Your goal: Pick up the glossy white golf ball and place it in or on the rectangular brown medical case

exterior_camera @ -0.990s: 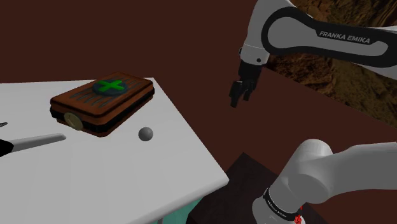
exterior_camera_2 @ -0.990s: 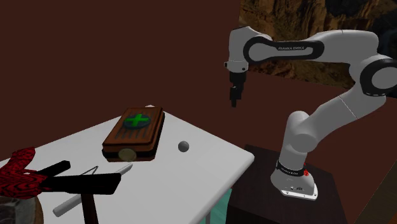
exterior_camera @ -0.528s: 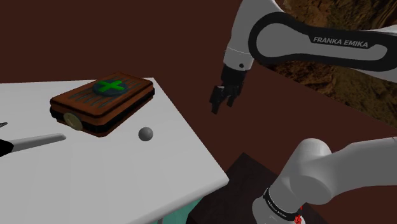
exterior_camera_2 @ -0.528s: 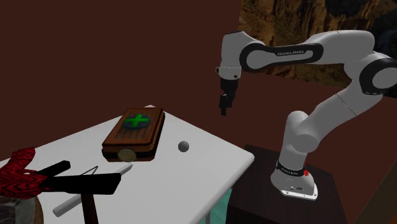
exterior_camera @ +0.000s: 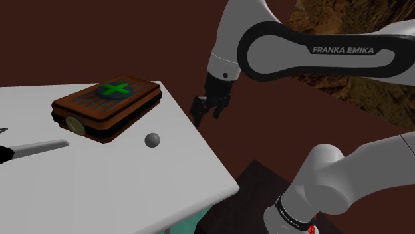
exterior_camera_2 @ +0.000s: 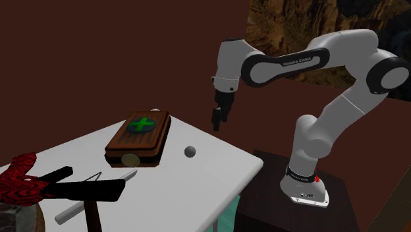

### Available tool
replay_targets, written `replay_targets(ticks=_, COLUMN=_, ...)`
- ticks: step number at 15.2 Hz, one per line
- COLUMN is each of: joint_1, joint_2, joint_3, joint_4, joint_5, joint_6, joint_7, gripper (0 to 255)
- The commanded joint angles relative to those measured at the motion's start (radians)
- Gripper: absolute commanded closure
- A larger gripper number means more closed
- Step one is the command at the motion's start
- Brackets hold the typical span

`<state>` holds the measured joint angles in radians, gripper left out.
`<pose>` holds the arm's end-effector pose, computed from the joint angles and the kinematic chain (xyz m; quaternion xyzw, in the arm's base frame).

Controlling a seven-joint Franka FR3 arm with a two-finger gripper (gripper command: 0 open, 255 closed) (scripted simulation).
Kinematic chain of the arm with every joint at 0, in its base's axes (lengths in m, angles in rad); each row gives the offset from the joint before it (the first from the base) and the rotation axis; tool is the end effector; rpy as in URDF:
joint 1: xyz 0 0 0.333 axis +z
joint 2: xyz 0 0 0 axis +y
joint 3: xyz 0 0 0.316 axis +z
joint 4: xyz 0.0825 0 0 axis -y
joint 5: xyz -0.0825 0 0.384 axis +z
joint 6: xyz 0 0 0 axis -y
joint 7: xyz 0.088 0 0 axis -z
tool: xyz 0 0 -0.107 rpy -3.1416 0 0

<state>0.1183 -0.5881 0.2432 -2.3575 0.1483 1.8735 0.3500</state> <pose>0.3554 0.1601 0.5416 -0.9985 0.0299 -0.0421 0.0197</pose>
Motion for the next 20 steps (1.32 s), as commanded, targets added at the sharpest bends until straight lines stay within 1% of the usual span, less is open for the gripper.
replay_targets(ticks=1, joint_1=0.010, joint_2=0.039, joint_3=0.040, joint_4=0.020, joint_5=0.013, joint_6=0.045, joint_7=0.044, gripper=0)
replay_targets(ticks=6, joint_1=0.021, joint_2=0.150, joint_3=0.135, joint_4=0.094, joint_5=0.014, joint_6=0.144, joint_7=0.148, gripper=0)
replay_targets(ticks=11, joint_1=0.018, joint_2=0.281, joint_3=0.232, joint_4=0.195, joint_5=-0.031, joint_6=0.228, joint_7=0.266, gripper=0)
replay_targets(ticks=12, joint_1=0.018, joint_2=0.296, joint_3=0.243, joint_4=0.208, joint_5=-0.039, joint_6=0.236, joint_7=0.281, gripper=0)
replay_targets(ticks=20, joint_1=0.012, joint_2=0.347, joint_3=0.261, joint_4=0.154, joint_5=-0.060, joint_6=0.338, joint_7=0.297, gripper=0)
